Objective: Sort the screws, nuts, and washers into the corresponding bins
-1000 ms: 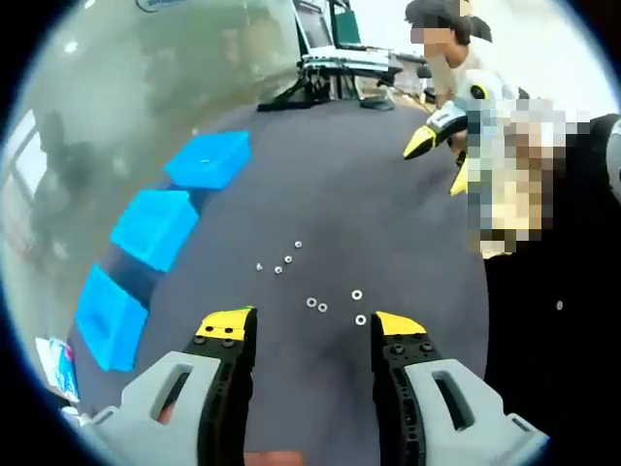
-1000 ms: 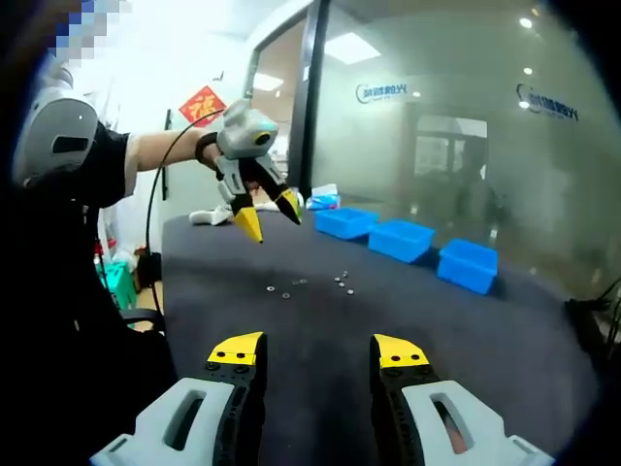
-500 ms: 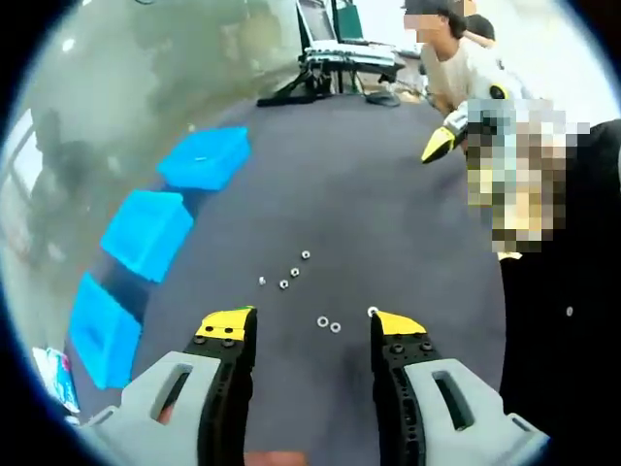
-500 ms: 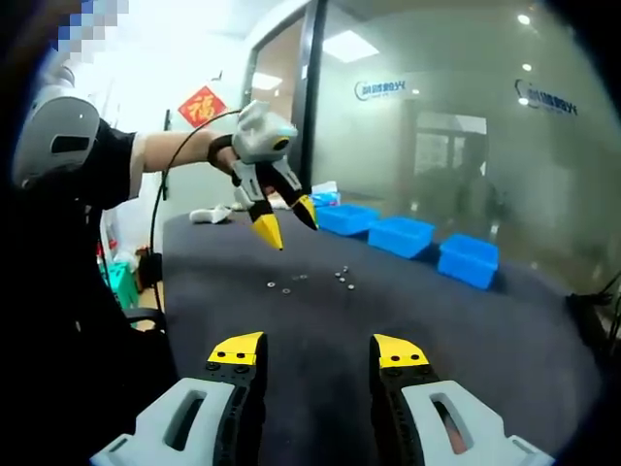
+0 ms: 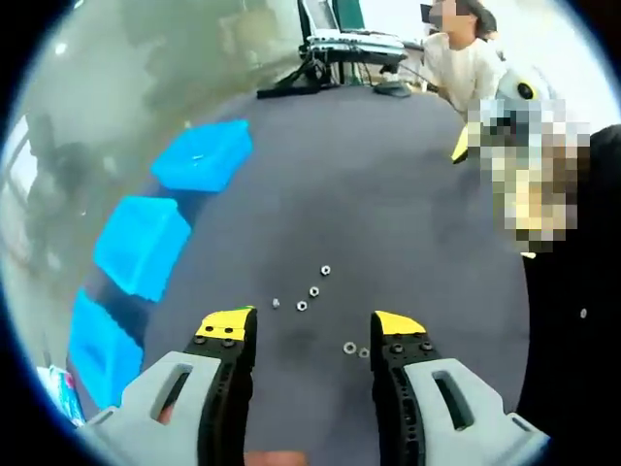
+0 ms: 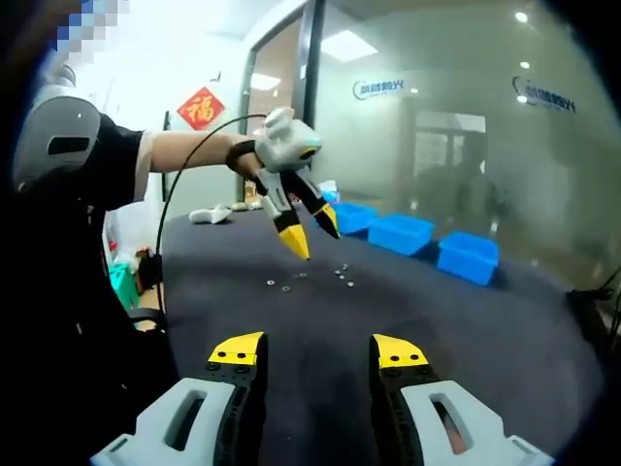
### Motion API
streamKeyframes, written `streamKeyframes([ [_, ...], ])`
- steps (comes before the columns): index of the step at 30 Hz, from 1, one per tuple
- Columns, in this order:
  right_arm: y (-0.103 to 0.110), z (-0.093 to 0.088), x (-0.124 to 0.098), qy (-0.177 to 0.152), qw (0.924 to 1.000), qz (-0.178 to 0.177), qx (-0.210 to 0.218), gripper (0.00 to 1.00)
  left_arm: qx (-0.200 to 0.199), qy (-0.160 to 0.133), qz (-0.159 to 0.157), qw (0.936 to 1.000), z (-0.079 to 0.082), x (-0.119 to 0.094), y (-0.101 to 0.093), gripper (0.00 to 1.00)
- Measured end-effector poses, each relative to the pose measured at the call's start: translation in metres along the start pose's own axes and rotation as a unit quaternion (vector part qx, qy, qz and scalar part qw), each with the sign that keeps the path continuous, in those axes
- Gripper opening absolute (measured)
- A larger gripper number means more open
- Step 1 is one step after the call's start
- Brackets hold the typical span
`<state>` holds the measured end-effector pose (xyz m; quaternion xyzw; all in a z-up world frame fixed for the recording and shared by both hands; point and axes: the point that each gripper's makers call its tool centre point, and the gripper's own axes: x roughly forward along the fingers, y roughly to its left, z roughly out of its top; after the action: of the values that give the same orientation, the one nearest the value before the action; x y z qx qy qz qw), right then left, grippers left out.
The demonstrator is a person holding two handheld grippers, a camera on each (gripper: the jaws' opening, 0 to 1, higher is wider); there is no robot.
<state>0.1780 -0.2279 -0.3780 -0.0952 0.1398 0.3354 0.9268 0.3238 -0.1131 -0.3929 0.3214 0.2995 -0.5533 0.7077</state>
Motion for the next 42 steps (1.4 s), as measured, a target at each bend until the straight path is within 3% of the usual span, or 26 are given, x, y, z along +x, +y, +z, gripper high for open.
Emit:
streamKeyframes([
  [4, 0.0, -0.001, 0.0, -0.001, 1.0, 0.0, 0.002, 0.38, 0.005, 0.011, -0.003, 0.9999, -0.003, 0.007, 0.002, 0.44],
  [8, 0.0, -0.001, 0.0, -0.004, 1.0, -0.001, 0.003, 0.37, 0.002, 0.027, -0.006, 0.9996, -0.013, 0.014, 0.006, 0.32],
  [15, 0.001, -0.001, -0.001, -0.01, 0.9999, -0.002, 0.009, 0.37, -0.011, 0.027, -0.007, 0.9996, -0.013, 0.029, 0.008, 0.28],
  [18, 0.0, -0.004, -0.002, -0.01, 0.9999, -0.003, 0.011, 0.37, -0.016, 0.025, -0.003, 0.9996, -0.012, 0.034, 0.011, 0.2],
  [35, -0.001, -0.008, -0.001, -0.015, 0.9997, -0.002, 0.02, 0.37, -0.015, 0.022, -0.027, 0.9993, -0.014, 0.045, 0.003, 0.14],
  [42, 0.001, -0.007, -0.001, -0.013, 0.9997, 0.0, 0.019, 0.37, -0.051, 0.015, -0.038, 0.9979, -0.015, 0.044, 0.0, 0.11],
])
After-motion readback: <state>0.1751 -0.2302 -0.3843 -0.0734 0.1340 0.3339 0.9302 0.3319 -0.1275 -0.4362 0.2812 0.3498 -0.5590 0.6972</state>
